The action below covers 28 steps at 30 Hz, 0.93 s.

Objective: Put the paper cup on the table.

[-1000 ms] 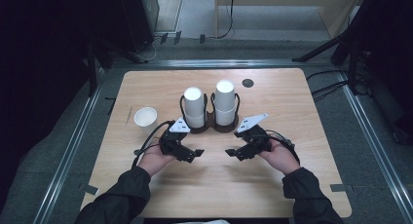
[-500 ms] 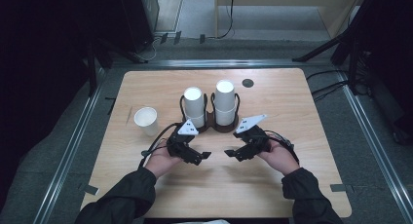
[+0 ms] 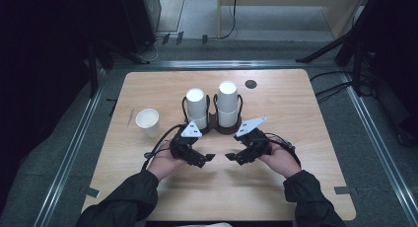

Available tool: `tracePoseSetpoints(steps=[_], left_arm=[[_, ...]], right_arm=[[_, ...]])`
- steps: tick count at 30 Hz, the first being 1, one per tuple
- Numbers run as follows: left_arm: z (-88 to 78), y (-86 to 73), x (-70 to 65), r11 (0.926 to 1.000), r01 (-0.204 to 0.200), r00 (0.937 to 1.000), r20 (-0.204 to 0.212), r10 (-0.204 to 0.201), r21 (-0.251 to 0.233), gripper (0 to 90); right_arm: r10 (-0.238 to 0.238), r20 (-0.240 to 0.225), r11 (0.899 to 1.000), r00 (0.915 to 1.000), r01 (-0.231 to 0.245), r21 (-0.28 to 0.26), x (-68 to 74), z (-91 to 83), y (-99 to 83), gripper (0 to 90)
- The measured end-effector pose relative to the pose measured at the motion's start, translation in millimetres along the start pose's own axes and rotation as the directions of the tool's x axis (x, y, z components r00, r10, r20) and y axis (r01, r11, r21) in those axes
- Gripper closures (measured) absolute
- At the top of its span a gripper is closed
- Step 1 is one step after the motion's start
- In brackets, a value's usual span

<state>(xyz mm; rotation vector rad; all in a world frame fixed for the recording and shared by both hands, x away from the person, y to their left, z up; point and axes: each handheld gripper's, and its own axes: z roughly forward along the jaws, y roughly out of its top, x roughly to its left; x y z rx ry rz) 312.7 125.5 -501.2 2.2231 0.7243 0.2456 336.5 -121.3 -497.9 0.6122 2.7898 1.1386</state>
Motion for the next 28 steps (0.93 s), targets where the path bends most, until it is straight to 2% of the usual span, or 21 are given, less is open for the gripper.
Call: tracePoseSetpoints(steps=[18,23,28], left_arm=[[-4.0,0.2,2.2,1.0,0.0,0.9999,0.011,0.0,-0.009,2.1],[-3.8,-0.3,2.8,1.0,-0.003,1.0,0.005,0.003,0.0,2.1],[-1.3,-1.4,4.2,0.9998,0.001,0.9998,0.019,-0.001,0.02,2.1]], right_arm=[[-0.006,-0.01,1.0,0.9999,0.006,0.007,1.6,2.3,0.4,22.5],[-0.005,-0.01,1.0,0.9999,0.005,0.008,1.8,2.5,0.5,22.5],[-0.006,-0.009,1.0,0.9999,0.006,0.009,1.3,2.8,0.3,22.5]])
